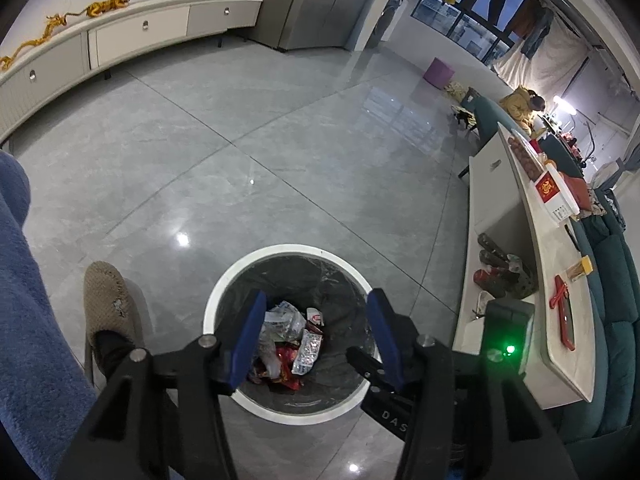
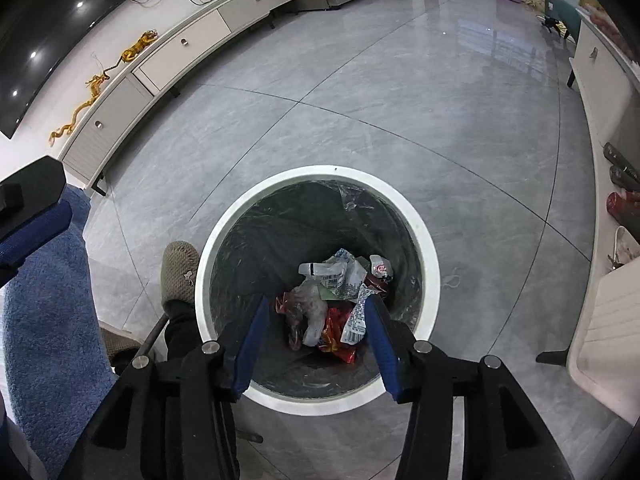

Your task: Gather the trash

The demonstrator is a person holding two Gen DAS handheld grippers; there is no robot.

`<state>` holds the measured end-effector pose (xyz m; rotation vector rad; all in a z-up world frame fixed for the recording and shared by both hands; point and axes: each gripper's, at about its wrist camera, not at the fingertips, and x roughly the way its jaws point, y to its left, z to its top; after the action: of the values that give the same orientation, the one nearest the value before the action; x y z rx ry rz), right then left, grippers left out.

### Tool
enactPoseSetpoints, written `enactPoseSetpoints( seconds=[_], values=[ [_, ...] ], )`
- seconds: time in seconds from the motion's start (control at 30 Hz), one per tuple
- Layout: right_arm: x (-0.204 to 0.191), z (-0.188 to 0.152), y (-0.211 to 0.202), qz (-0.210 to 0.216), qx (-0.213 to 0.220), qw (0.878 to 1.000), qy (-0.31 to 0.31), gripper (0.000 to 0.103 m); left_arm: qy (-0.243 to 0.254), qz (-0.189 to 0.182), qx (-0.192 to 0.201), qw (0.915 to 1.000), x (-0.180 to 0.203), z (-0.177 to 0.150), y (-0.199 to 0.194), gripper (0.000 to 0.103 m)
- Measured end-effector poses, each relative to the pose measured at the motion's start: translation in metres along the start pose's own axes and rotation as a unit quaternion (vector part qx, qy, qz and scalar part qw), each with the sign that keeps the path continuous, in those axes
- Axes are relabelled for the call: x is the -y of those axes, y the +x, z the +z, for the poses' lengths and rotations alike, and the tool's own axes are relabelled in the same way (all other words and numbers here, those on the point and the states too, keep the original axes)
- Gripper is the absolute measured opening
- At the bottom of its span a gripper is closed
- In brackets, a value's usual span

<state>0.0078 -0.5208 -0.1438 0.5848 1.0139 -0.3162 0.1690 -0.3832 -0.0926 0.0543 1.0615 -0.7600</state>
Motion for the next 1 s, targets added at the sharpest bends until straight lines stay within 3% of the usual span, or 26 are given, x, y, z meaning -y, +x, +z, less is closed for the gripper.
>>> enactPoseSetpoints(
  seconds=[0.27, 0.5, 0.6, 0.8, 1.0],
  values=[
    [-0.035, -0.006, -0.030, -0.006, 0.029, 0.999, -0.042, 0.048, -0.001, 0.049, 0.040, 0.9980, -0.009, -0.016, -0.043, 0.051],
    [-0.086, -0.023, -0.059, 0.002, 0.055, 0.993, -0.108, 0.050, -0.017, 0.114, 0.094, 0.9889, -0.035, -0.042, -0.103, 0.051],
    [-0.110, -0.036, -0.072, 0.006, 0.071, 0.988, -0.138, 0.055, -0.029, 0.145, 0.121, 0.9816, -0.052, -0.060, -0.134, 0.051],
    [-0.155, -0.060, -0.102, 0.025, 0.105, 0.975, -0.192, 0.056, -0.051, 0.204, 0.161, 0.9643, -0.080, -0.096, -0.188, 0.051],
    [-0.194, -0.087, -0.129, 0.035, 0.145, 0.959, -0.242, 0.062, -0.086, 0.267, 0.205, 0.9376, -0.107, -0.130, -0.240, 0.052]
  ],
)
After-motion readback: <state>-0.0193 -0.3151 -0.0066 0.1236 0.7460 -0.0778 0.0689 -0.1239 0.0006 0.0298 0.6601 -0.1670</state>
